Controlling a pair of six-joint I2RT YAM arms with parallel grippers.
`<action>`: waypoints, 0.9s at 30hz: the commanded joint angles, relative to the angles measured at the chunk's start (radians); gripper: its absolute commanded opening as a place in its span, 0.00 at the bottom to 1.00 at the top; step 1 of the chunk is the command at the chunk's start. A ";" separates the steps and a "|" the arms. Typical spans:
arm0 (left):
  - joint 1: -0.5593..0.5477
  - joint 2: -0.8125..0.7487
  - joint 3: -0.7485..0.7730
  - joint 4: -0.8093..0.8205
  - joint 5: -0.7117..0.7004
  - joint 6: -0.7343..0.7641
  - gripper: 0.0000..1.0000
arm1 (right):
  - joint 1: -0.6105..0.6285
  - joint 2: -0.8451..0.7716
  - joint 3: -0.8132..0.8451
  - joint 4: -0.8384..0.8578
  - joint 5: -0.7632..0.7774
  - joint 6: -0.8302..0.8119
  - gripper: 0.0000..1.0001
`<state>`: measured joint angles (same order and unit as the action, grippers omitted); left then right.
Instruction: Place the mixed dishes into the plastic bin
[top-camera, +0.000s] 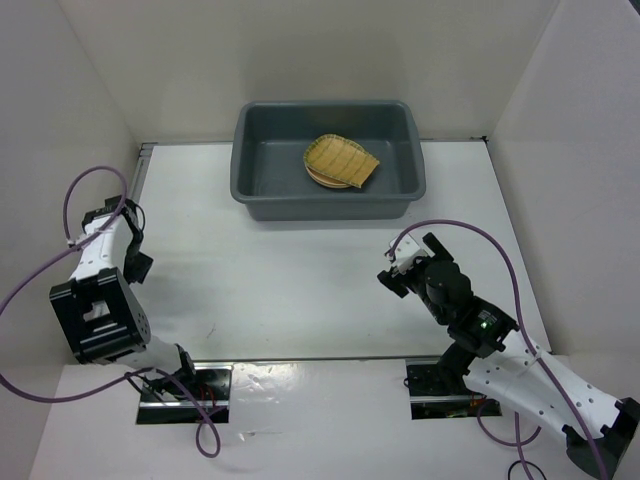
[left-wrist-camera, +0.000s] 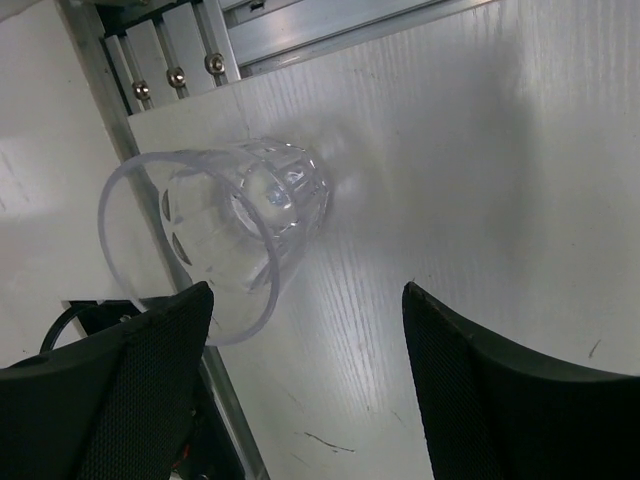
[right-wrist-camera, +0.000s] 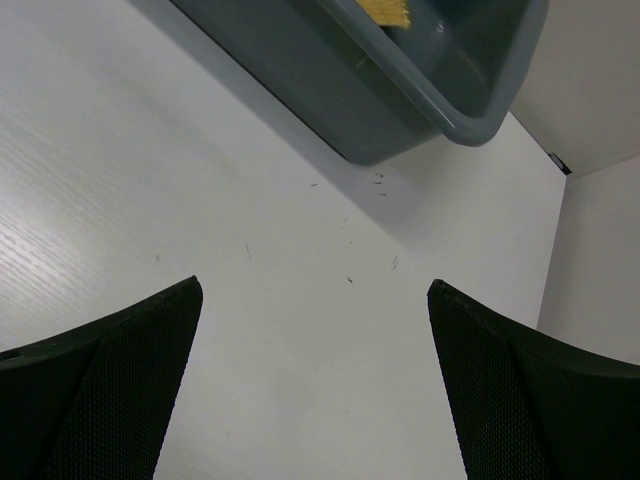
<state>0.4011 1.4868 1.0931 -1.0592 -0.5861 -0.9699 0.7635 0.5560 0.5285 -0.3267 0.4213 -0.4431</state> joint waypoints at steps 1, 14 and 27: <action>0.021 0.050 -0.009 0.025 0.034 0.010 0.83 | 0.011 0.001 -0.002 0.017 0.005 0.007 0.98; 0.021 0.156 -0.029 0.100 0.123 0.068 0.48 | 0.011 0.001 -0.012 0.017 0.005 0.017 0.98; -0.060 0.055 0.615 0.229 0.512 0.221 0.00 | 0.011 -0.019 -0.012 0.017 0.014 0.017 0.98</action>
<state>0.3878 1.5860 1.5135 -0.9436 -0.2504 -0.7834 0.7635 0.5446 0.5285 -0.3275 0.4225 -0.4393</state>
